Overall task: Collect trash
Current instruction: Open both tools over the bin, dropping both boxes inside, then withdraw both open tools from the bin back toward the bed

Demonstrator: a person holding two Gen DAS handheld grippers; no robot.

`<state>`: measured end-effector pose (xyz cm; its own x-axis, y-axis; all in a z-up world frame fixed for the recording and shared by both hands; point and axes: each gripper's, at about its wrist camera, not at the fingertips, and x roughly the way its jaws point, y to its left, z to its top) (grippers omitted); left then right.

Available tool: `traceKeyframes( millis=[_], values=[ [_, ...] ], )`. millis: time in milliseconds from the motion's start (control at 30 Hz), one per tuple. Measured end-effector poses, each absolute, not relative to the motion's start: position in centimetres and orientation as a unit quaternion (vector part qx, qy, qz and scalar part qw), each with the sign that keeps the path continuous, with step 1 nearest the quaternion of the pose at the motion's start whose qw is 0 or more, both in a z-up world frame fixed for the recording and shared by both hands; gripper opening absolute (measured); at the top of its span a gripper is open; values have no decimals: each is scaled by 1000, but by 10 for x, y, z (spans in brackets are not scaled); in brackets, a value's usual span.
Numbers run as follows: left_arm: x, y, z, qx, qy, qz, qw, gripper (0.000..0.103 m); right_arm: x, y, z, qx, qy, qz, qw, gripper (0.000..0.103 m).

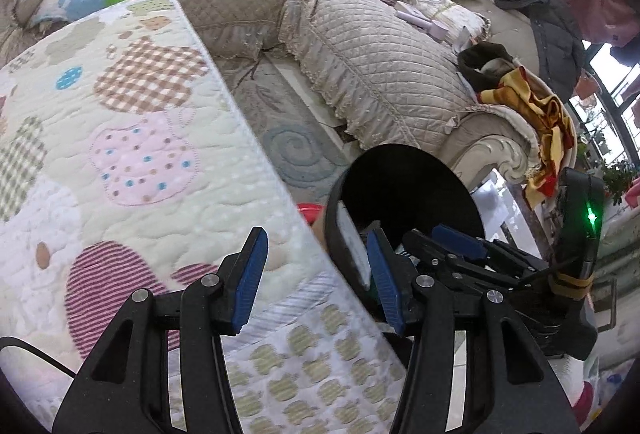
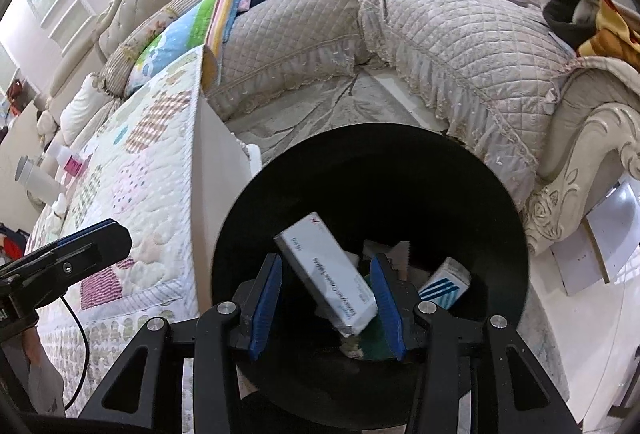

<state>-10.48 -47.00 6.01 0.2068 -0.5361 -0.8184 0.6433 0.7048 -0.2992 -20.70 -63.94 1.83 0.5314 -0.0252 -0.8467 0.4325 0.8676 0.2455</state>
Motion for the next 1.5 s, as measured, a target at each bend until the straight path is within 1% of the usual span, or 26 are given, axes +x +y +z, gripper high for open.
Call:
traceKeyframes(
  millis=[633,733,767,1167,1500],
  values=[
    [-89,-393,60,44,493,-316,810,50,-178,-582,32,186,474,-84,857,47],
    [-86,-375,60,41,493,-302,815,50,-170,-567,35,178,475,-70,859,52],
    [-85,-370,61,40,493,-298,816,50,-167,-560,35,176,475,-65,860,56],
    [-61,-277,60,20,495,-221,840,50,-127,-489,28,138,497,0,857,57],
    [-20,-177,59,-8,497,-141,856,50,-102,-439,26,110,510,39,852,58]
  ],
)
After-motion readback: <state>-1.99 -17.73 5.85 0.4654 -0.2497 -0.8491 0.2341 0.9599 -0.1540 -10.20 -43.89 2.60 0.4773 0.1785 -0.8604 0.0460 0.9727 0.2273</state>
